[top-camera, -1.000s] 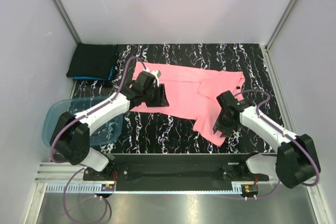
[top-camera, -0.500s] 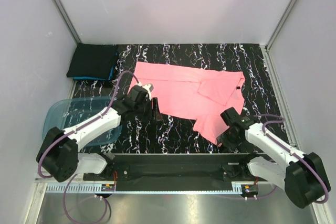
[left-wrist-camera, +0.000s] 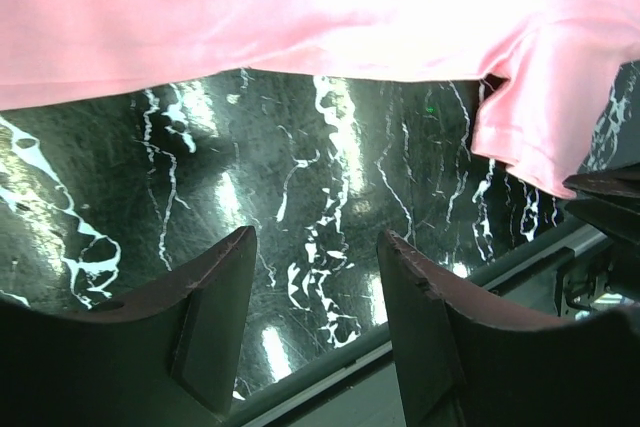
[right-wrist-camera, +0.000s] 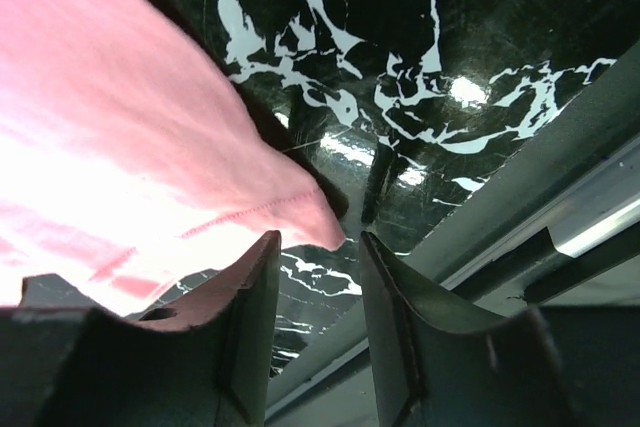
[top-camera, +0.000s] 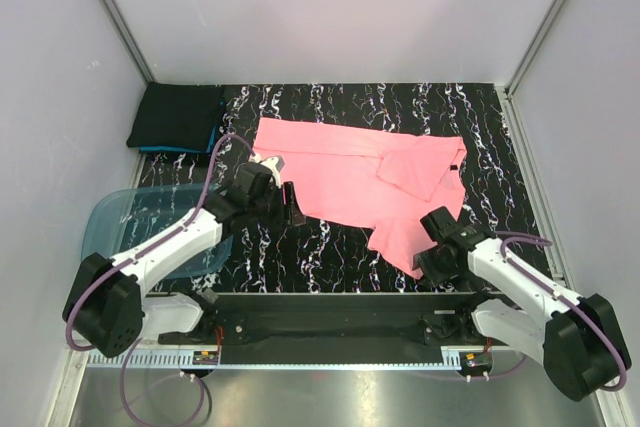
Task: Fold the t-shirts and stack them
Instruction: Fold the tshirt
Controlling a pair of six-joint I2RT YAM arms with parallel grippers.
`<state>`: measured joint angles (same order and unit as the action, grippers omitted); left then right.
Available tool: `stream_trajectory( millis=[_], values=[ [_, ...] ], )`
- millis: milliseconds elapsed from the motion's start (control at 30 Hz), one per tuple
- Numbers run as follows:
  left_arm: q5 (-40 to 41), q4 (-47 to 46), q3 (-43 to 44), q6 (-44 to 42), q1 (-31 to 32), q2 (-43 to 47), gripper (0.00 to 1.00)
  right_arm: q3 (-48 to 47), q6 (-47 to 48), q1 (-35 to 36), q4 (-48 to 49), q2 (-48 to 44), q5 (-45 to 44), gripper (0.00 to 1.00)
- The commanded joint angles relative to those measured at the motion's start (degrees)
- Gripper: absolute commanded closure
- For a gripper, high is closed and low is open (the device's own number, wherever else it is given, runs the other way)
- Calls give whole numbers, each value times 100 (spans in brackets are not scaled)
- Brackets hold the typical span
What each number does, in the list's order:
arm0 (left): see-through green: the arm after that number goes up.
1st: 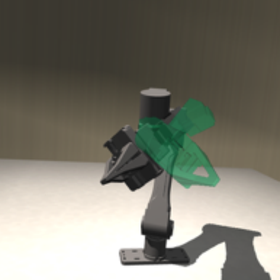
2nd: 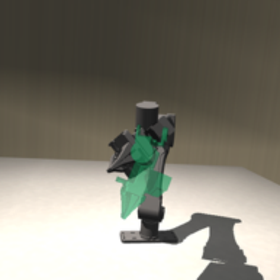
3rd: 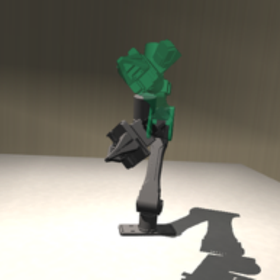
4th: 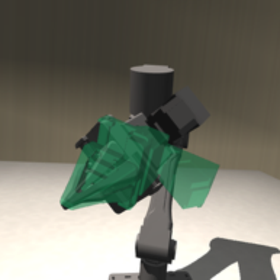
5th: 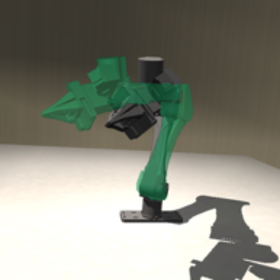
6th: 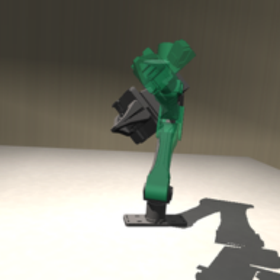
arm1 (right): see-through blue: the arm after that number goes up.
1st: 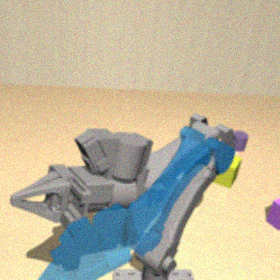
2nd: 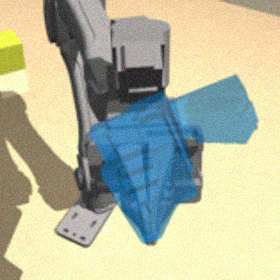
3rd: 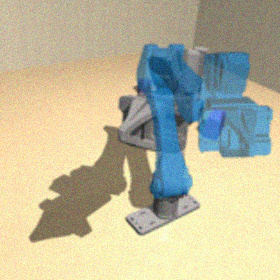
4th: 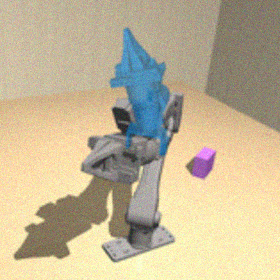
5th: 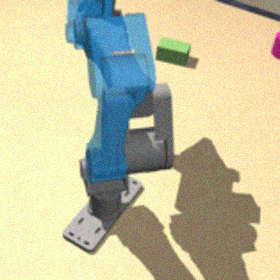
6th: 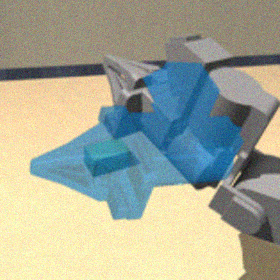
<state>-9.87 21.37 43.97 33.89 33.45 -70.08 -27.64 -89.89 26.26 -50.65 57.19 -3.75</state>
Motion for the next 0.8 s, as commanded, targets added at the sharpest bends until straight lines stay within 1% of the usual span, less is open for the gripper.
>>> stream_trajectory(
  millis=[0,133,233,300,367,400,467,533,633,733,767],
  values=[
    [-24,-335,-81,-111,-76,127,43,-198,-310,37,12,160,-258,56],
    [-112,-361,-125,-84,-93,74,43,-163,-494,54,-181,109,-381,57],
    [-94,-387,-169,-32,-93,135,43,-93,-661,55,-305,-102,-530,59],
    [2,-396,-204,30,-128,249,43,-84,-662,63,-235,-138,-583,65],
    [133,-370,-257,214,-251,337,42,-31,-627,55,-60,19,-627,71],
    [186,-353,-274,275,-304,442,42,-22,-644,63,-33,90,-618,76],
    [362,-256,-292,355,-479,583,40,-136,-592,63,-59,283,-627,81],
    [346,-99,-283,373,-751,715,39,-154,-486,63,-24,302,-627,87],
    [266,95,-204,277,-1146,794,38,-128,-459,72,-6,144,-671,100],
    [318,332,-151,241,-1410,856,38,-303,-398,72,-374,-146,-916,100],
    [380,394,-143,267,-1464,839,38,-521,-346,63,-688,-199,-1196,100]
  ],
)
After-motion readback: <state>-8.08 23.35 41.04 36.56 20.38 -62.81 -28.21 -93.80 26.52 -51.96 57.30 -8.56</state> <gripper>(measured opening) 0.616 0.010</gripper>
